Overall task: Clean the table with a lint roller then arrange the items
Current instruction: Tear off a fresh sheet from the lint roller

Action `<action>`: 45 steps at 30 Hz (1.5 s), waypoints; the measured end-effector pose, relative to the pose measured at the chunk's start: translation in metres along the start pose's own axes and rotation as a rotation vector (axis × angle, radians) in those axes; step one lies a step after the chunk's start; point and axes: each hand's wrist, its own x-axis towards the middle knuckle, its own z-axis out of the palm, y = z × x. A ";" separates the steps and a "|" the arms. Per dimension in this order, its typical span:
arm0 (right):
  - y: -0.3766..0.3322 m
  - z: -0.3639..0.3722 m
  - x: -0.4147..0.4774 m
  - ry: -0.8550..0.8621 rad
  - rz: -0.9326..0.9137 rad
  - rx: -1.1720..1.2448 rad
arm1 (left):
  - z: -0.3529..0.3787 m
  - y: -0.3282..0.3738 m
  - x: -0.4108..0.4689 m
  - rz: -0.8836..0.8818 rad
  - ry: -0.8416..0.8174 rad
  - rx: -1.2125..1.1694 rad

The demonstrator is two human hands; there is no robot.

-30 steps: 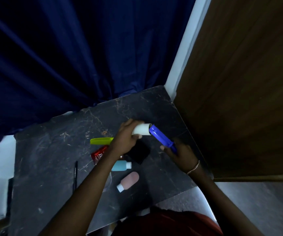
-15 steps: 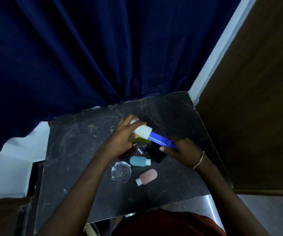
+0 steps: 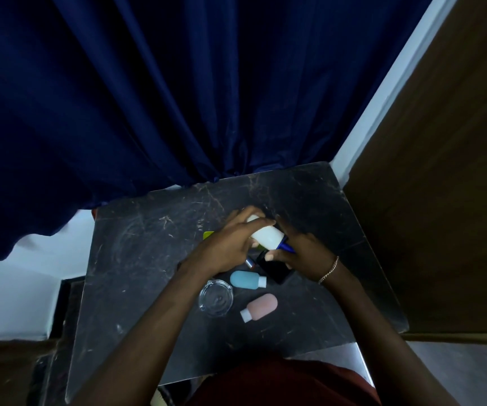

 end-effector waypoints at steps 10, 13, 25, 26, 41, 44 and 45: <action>-0.017 -0.045 -0.012 -0.104 -0.007 0.298 | 0.008 -0.010 -0.002 -0.086 -0.041 -0.219; -0.012 -0.073 -0.019 -0.029 -0.012 0.311 | 0.014 -0.014 -0.004 -0.151 -0.020 -0.281; 0.003 -0.046 -0.006 0.300 -0.100 0.816 | 0.035 0.002 0.009 -0.337 0.012 -0.734; 0.002 -0.041 -0.003 0.295 -0.096 0.797 | 0.036 0.006 0.013 -0.341 0.003 -0.745; 0.033 -0.054 0.026 0.348 0.032 0.895 | 0.062 0.014 0.064 -0.322 0.093 -0.442; 0.039 -0.062 0.032 0.347 0.060 0.902 | 0.068 0.016 0.078 -0.291 0.109 -0.370; 0.042 -0.064 0.034 0.352 0.077 0.902 | 0.071 0.016 0.083 -0.286 0.114 -0.351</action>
